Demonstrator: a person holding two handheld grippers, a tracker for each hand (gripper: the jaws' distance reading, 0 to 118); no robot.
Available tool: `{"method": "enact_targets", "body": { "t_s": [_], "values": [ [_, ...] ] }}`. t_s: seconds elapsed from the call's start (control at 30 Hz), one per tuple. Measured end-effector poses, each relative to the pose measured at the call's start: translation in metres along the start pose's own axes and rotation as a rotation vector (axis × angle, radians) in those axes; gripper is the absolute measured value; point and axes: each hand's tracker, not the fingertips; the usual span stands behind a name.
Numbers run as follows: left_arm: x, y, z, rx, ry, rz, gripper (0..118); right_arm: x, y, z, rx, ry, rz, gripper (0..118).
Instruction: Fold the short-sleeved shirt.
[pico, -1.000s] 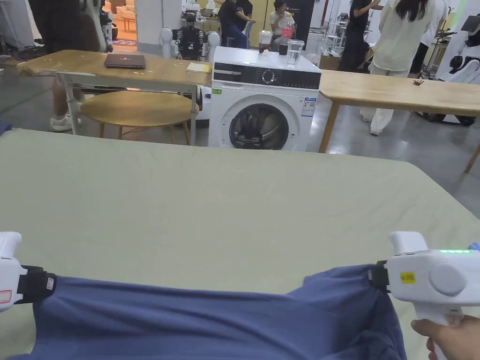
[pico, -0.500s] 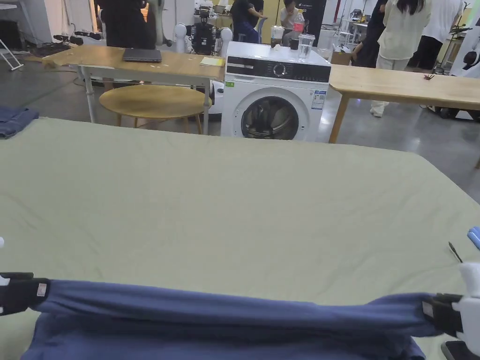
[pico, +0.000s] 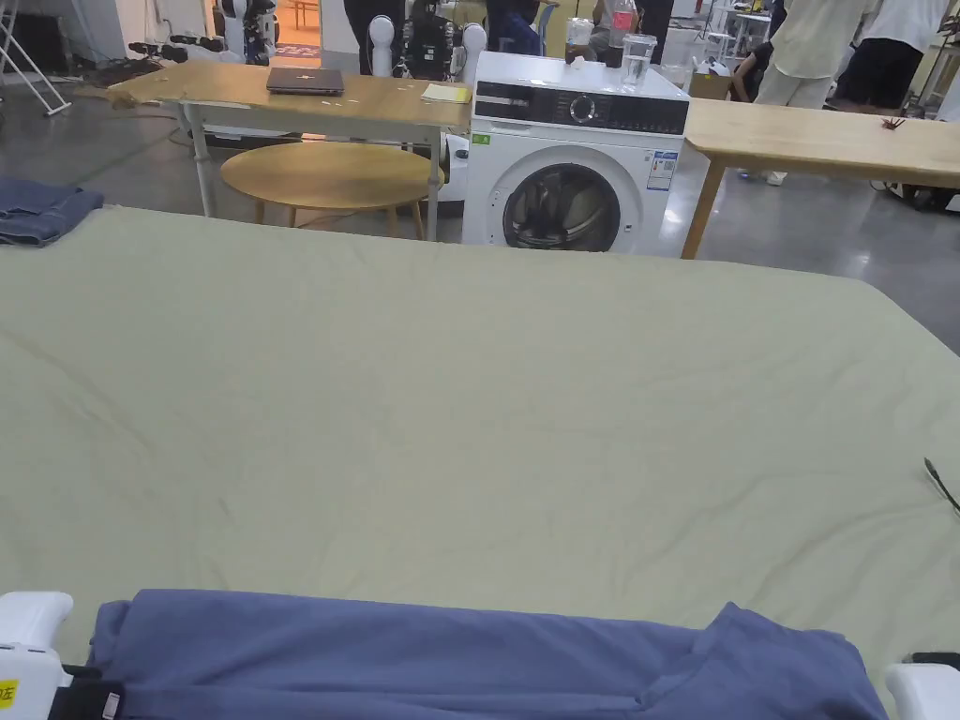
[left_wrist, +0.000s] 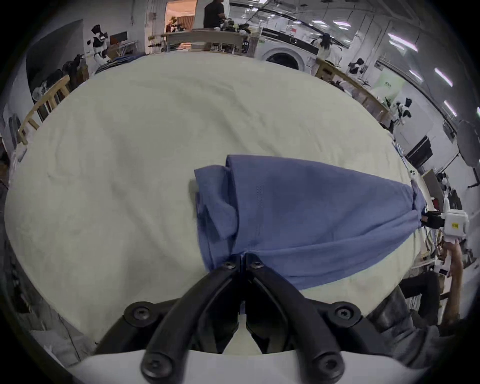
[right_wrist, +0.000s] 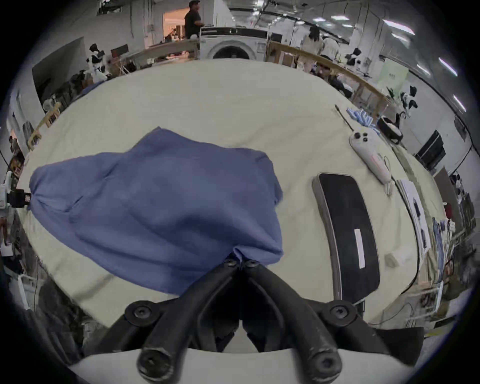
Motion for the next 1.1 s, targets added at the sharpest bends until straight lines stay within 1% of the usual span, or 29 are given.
{"method": "enact_targets", "body": {
  "t_s": [0.07, 0.13, 0.17, 0.2, 0.23, 0.27, 0.3, 0.37, 0.47, 0.53, 0.63, 0.67, 0.73, 0.8, 0.87, 0.9, 0.93, 0.97, 1.0, 1.03, 1.07, 1.1],
  "values": [
    [0.006, 0.002, 0.001, -0.014, 0.029, -0.048, 0, -0.005, 0.004, -0.004, 0.006, -0.015, 0.004, 0],
    [0.009, 0.005, 0.004, -0.024, 0.041, -0.062, 0, -0.006, 0.007, -0.005, 0.000, -0.033, 0.049, 6],
    [0.012, 0.008, 0.009, -0.019, 0.047, -0.062, 4, -0.007, 0.008, -0.002, 0.001, -0.049, 0.090, 14],
    [0.014, 0.010, 0.014, -0.001, 0.049, -0.061, 19, -0.006, 0.010, 0.003, 0.009, -0.068, 0.094, 36],
    [0.017, 0.013, 0.020, 0.029, 0.043, -0.062, 27, -0.001, 0.011, 0.010, 0.014, -0.080, 0.081, 55],
    [0.020, 0.016, 0.025, 0.062, 0.047, -0.064, 32, 0.003, 0.014, 0.017, 0.026, -0.079, 0.060, 65],
    [0.023, 0.018, 0.030, 0.102, 0.058, -0.069, 36, 0.006, 0.019, 0.028, 0.057, -0.067, 0.032, 65],
    [0.031, 0.026, 0.042, 0.193, 0.053, -0.078, 37, 0.003, 0.025, 0.051, 0.137, -0.063, -0.007, 65],
    [0.046, 0.036, 0.052, 0.339, 0.044, -0.091, 36, -0.008, 0.037, 0.075, 0.296, -0.090, -0.050, 65],
    [0.058, 0.043, 0.057, 0.431, 0.059, -0.101, 37, -0.021, 0.044, 0.086, 0.411, -0.089, -0.089, 65],
    [0.080, 0.050, 0.060, 0.596, 0.105, -0.135, 36, -0.047, 0.053, 0.094, 0.618, -0.044, -0.166, 65],
    [0.088, 0.052, 0.061, 0.653, 0.122, -0.146, 36, -0.060, 0.055, 0.097, 0.692, -0.029, -0.179, 65],
    [0.098, 0.059, 0.056, 0.742, 0.179, -0.153, 36, -0.088, 0.063, 0.102, 0.791, -0.030, -0.170, 65],
    [0.111, 0.063, 0.056, 0.788, 0.232, -0.148, 36, -0.107, 0.072, 0.100, 0.852, 0.005, -0.133, 64],
    [0.118, 0.065, 0.054, 0.841, 0.207, -0.154, 36, -0.128, 0.079, 0.102, 0.904, 0.035, -0.120, 64],
    [0.120, 0.065, 0.055, 0.858, 0.195, -0.155, 36, -0.135, 0.084, 0.102, 0.921, 0.045, -0.106, 59],
    [0.121, 0.065, 0.056, 0.883, 0.177, -0.163, 35, -0.142, 0.086, 0.103, 0.954, 0.044, -0.109, 49],
    [0.124, 0.066, 0.056, 0.888, 0.187, -0.164, 29, -0.149, 0.088, 0.104, 0.986, 0.034, -0.104, 33],
    [0.126, 0.068, 0.056, 0.900, 0.194, -0.174, 15, -0.155, 0.090, 0.104, 1.002, 0.003, -0.098, 8],
    [0.128, 0.069, 0.056, 0.884, 0.233, -0.177, 5, -0.162, 0.095, 0.105, 0.997, -0.035, -0.079, 3],
    [0.129, 0.069, 0.057, 0.880, 0.259, -0.178, 0, -0.166, 0.098, 0.105, 0.992, -0.023, -0.084, 0],
    [0.131, 0.069, 0.058, 0.879, 0.265, -0.173, 0, -0.167, 0.100, 0.105, 0.990, -0.002, -0.093, 0]
  ]
}}
